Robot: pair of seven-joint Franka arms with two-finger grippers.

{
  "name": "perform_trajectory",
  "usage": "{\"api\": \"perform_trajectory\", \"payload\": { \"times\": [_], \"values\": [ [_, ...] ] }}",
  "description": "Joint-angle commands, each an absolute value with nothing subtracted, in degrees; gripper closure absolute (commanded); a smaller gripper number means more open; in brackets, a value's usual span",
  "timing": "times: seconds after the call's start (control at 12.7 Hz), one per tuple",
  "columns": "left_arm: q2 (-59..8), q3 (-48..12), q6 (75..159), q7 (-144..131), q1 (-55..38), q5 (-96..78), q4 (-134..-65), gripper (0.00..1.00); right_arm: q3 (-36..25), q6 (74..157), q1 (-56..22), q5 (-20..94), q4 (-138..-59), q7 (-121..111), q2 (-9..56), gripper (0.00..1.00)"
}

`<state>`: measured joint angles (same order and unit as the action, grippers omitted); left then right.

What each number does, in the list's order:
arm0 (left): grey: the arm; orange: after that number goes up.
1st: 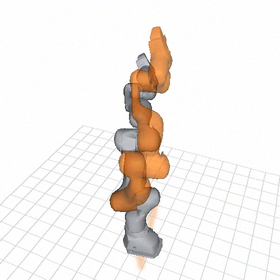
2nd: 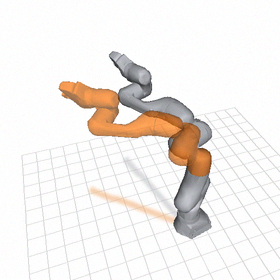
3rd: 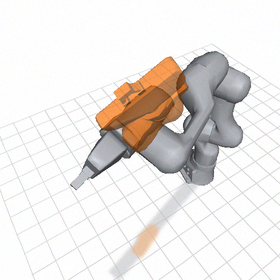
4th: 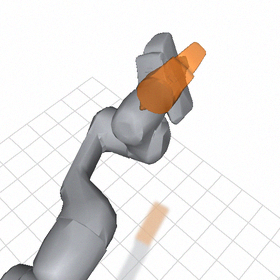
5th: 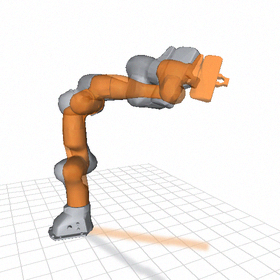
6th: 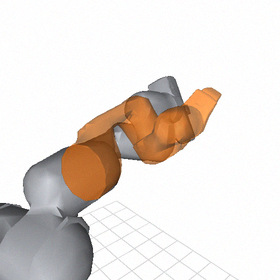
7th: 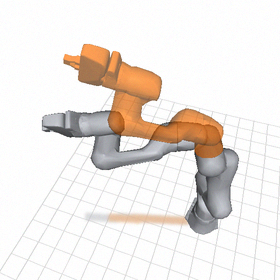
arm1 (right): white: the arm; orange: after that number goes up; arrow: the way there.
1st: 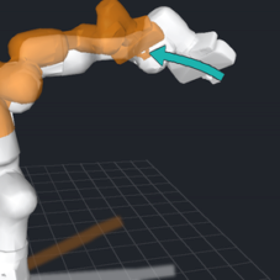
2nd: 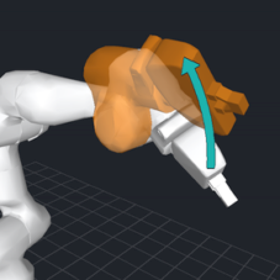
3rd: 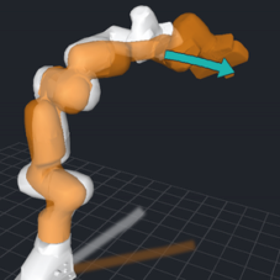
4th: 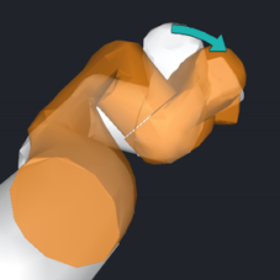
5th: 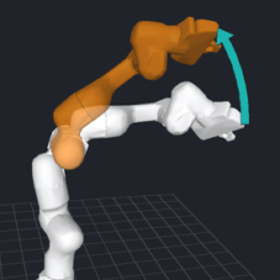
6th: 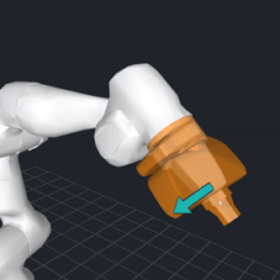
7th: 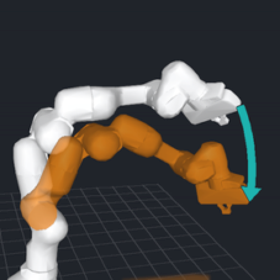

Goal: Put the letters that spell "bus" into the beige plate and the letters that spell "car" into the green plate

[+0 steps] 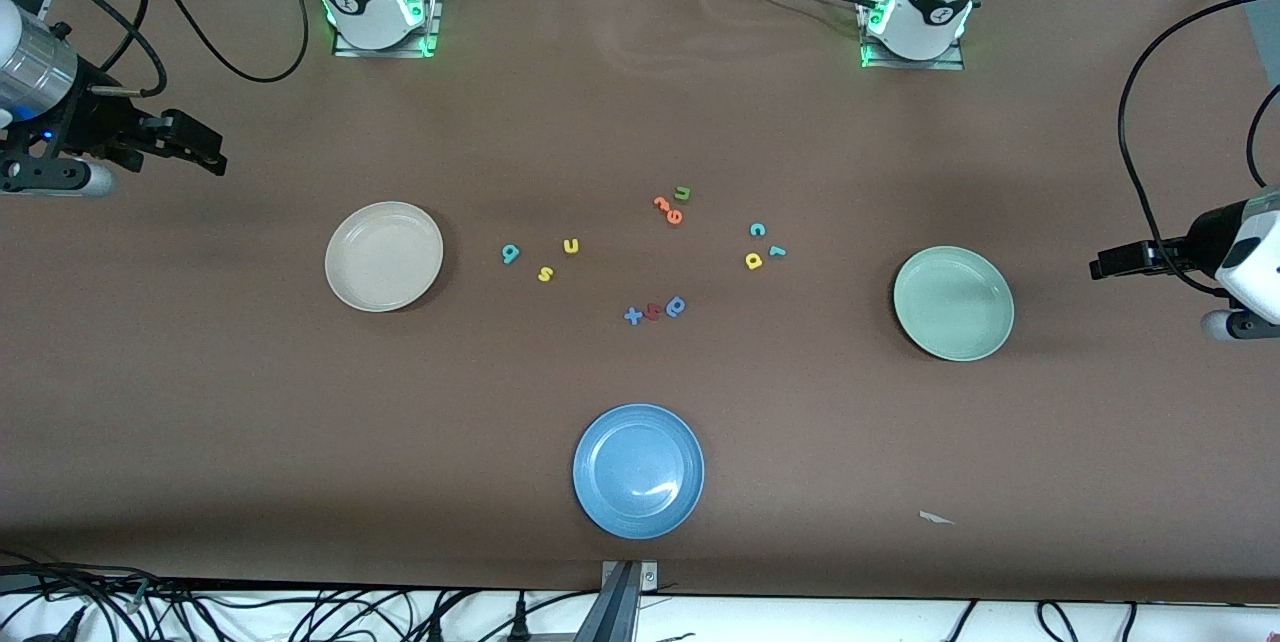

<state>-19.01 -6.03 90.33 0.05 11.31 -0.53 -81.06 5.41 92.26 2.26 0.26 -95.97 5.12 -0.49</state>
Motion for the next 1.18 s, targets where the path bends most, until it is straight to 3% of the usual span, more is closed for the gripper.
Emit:
{"api": "perform_trajectory", "payload": {
  "times": [0.0, 1.1],
  "values": [
    [-17.2, -6.0, 89.7, 0.3, 11.4, -1.7, -82.7, 0.0, 5.9, 91.8, 3.1, 1.0, -96.4, 4.3, -1.4, 0.0],
    [-16.7, -5.5, 89.7, -0.6, 12.3, -1.1, -81.3, 0.0, 5.9, 91.8, 3.1, 1.0, -96.4, 4.1, -1.4, 0.0]
  ]
}}
